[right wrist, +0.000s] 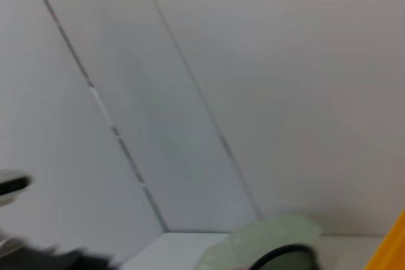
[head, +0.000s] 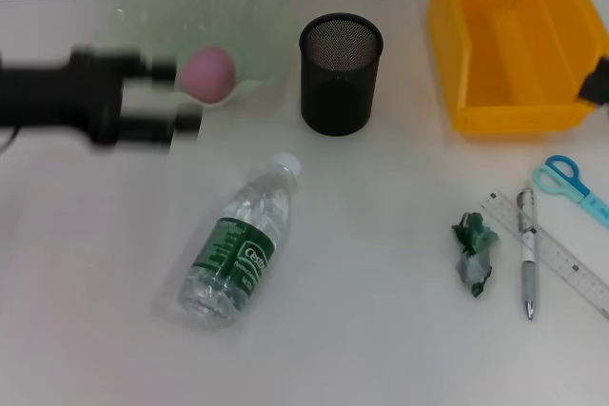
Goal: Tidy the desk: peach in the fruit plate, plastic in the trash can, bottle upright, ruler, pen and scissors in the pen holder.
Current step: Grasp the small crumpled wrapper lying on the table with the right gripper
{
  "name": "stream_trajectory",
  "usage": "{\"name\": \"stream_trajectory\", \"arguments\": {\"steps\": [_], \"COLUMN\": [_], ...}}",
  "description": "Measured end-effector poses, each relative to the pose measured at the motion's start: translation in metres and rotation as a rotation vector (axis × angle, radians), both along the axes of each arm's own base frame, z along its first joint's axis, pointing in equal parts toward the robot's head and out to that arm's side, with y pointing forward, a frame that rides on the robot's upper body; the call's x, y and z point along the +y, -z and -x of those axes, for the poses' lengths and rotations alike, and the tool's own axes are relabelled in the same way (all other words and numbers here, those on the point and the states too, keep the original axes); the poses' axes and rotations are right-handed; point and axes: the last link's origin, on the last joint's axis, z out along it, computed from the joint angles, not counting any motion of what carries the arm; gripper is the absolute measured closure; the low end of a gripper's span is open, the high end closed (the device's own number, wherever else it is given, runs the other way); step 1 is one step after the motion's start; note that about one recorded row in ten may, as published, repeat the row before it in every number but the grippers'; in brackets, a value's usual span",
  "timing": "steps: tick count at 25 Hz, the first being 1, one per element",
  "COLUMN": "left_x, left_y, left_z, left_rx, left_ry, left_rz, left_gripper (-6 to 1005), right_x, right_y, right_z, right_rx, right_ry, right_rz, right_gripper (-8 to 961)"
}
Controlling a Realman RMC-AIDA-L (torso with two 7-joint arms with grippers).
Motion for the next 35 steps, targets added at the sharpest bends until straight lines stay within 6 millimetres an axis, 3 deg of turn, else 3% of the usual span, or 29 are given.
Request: {"name": "stream_trajectory", "arguments": {"steps": [2, 3, 6, 7, 8, 9, 10, 12, 13, 14, 17, 20, 23, 35], "left_x": [-0.005, -0.015, -0.019, -0.019, -0.022, -0.023, -0.023, -0.023, -0.023, -0.024, -0.026, -0.026, -0.028, -0.026], "left_y": [0.000, 0.000, 0.000, 0.000, 0.001, 0.001, 0.002, 0.002, 0.002, 0.002, 0.007, 0.008, 0.011, 0.014], "left_z": [0.005, 0.016, 0.021, 0.021, 0.024, 0.024, 0.025, 0.025, 0.025, 0.025, 0.027, 0.027, 0.029, 0.034], "left_rx": [0.005, 0.006, 0.005, 0.005, 0.004, 0.005, 0.005, 0.005, 0.005, 0.008, 0.020, 0.022, 0.033, 0.033], "left_ry": [-0.009, -0.038, -0.052, -0.052, -0.061, -0.063, -0.063, -0.063, -0.063, -0.064, -0.072, -0.074, -0.078, -0.103], "left_rz": [0.008, 0.014, 0.018, 0.018, 0.024, 0.026, 0.028, 0.028, 0.028, 0.031, 0.045, 0.047, 0.053, 0.044], "left_gripper": [250, 239, 207, 196, 185, 185, 185, 185, 185, 185, 184, 184, 184, 185], "right_x": [0.004, 0.013, 0.019, 0.022, 0.022, 0.022, 0.023, 0.024, 0.027, 0.027, 0.035, 0.048, 0.052, 0.048], "right_y": [-0.007, -0.017, -0.019, -0.018, -0.011, -0.011, -0.002, 0.003, 0.016, 0.016, 0.045, 0.080, 0.097, 0.109], "right_z": [0.006, 0.024, 0.041, 0.054, 0.078, 0.078, 0.099, 0.107, 0.120, 0.120, 0.129, 0.120, 0.113, 0.111], "right_rx": [-0.038, -0.179, -0.311, -0.405, -0.613, -0.613, -0.777, -0.848, -0.947, -0.947, -1.024, -1.043, -1.050, -1.186], "right_ry": [-0.003, -0.018, -0.036, -0.067, -0.137, -0.137, -0.181, -0.192, -0.206, -0.206, -0.235, -0.235, -0.230, -0.277], "right_rz": [0.014, 0.105, 0.190, 0.239, 0.326, 0.326, 0.367, 0.378, 0.405, 0.405, 0.471, 0.516, 0.571, 0.627], "right_gripper": [139, 140, 140, 140, 140, 140, 140, 140, 140, 140, 140, 140, 140, 148]}}
